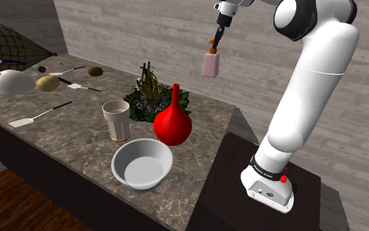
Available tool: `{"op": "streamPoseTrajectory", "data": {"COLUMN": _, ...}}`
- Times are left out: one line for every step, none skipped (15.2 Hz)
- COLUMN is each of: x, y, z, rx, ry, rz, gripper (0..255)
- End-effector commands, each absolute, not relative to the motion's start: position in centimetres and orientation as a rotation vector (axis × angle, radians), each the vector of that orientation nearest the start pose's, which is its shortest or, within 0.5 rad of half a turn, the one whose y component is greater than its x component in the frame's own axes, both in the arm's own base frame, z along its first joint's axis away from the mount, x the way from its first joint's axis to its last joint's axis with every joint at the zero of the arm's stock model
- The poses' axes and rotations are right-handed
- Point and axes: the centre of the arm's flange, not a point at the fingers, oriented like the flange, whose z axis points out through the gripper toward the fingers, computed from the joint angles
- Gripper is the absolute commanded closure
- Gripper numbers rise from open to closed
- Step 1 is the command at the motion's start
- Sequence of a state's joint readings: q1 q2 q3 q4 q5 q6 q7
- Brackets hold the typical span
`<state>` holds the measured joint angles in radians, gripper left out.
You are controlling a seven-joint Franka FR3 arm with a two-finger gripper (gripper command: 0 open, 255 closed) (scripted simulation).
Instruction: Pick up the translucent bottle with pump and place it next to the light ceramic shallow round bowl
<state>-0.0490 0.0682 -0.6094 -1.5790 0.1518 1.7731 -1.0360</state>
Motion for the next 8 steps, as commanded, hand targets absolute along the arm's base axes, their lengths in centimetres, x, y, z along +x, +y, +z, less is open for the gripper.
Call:
{"op": "streamPoseTrajectory", "data": {"x": 48.2, "y": -34.2, "z": 61.8, "rx": -3.107, "ry": -0.568, "rz": -0.277, "gripper": 255}}
{"op": "streamPoseTrajectory", "data": {"x": 48.2, "y": -34.2, "z": 62.3, "rx": -3.107, "ry": -0.568, "rz": -0.277, "gripper": 255}}
{"op": "streamPoseTrajectory", "data": {"x": 48.2, "y": -34.2, "z": 62.9, "rx": -3.107, "ry": -0.568, "rz": -0.277, "gripper": 255}}
{"op": "streamPoseTrajectory", "data": {"x": 48.2, "y": -34.2, "z": 63.4, "rx": -3.107, "ry": -0.568, "rz": -0.277, "gripper": 255}}
{"op": "streamPoseTrajectory", "data": {"x": 48.2, "y": -34.2, "z": 63.9, "rx": -3.107, "ry": -0.568, "rz": -0.277, "gripper": 255}}
{"op": "streamPoseTrajectory", "data": {"x": 48.2, "y": -34.2, "z": 64.4, "rx": -3.107, "ry": -0.568, "rz": -0.277, "gripper": 255}}
{"op": "streamPoseTrajectory", "data": {"x": 48.2, "y": -34.2, "z": 65.0, "rx": -3.107, "ry": -0.568, "rz": -0.277, "gripper": 255}}
{"op": "streamPoseTrajectory", "data": {"x": 48.2, "y": -34.2, "z": 65.5, "rx": -3.107, "ry": -0.568, "rz": -0.277, "gripper": 255}}
